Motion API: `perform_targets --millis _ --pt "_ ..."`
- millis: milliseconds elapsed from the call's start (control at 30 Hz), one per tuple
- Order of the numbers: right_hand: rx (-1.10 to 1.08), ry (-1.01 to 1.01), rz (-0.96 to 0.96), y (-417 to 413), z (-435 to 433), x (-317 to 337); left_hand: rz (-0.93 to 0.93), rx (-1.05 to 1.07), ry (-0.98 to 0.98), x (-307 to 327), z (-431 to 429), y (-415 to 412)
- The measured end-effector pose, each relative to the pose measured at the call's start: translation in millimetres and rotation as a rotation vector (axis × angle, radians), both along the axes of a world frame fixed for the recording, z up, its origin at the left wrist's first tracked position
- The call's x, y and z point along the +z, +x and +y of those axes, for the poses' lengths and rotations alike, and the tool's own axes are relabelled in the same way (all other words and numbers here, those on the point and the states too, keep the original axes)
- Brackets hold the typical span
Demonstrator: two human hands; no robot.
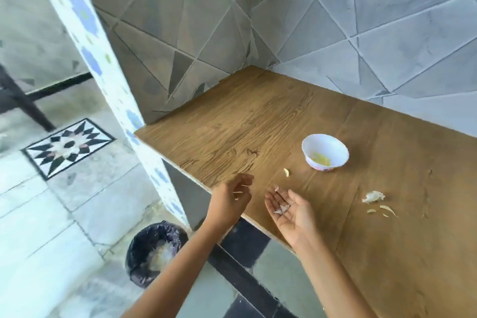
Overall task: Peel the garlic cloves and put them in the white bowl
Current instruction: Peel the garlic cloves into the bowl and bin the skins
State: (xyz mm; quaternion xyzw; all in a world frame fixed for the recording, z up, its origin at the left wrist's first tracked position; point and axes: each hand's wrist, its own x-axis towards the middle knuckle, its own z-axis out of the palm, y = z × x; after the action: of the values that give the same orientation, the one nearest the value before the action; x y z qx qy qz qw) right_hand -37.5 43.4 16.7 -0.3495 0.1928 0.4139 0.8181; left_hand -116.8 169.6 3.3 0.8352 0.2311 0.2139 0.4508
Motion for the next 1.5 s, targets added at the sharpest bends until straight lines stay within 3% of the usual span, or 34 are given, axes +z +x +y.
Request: perform_targets --millis 200,367,600,767,933,1133,1300,1400,1500 --pt "0.404 0.006 0.005 -56 89 -15 0.010 0.473 -0.160 -20 50 -105" --pt "0.609 -0.027 0.043 -109 169 -45 0.040 0.707 -0.215 -39 93 -178" --pt "0.651 -0.149 0.069 -143 278 -117 0.211 0.708 -0.306 -90 181 -224" --pt "0.633 -0.247 0.059 -154 354 -186 0.268 0.699 -0.369 -159 261 -226" --pt "0.626 -0.367 0.060 -152 409 -296 0.287 0.712 -0.485 -269 319 -214" --pt "0.704 -0.506 0.036 -150 439 -451 0.318 0.732 -0.532 -447 346 -205" --pt "0.977 -0.679 -0.220 -146 438 -524 0.413 0.703 -0.579 -536 338 -204" --pt "1.020 -0.687 0.034 -143 436 -553 0.458 0.688 -0.604 -562 326 -202" --pt "0.980 -0.620 0.111 -141 436 -565 0.214 0.683 -0.673 -554 313 -189"
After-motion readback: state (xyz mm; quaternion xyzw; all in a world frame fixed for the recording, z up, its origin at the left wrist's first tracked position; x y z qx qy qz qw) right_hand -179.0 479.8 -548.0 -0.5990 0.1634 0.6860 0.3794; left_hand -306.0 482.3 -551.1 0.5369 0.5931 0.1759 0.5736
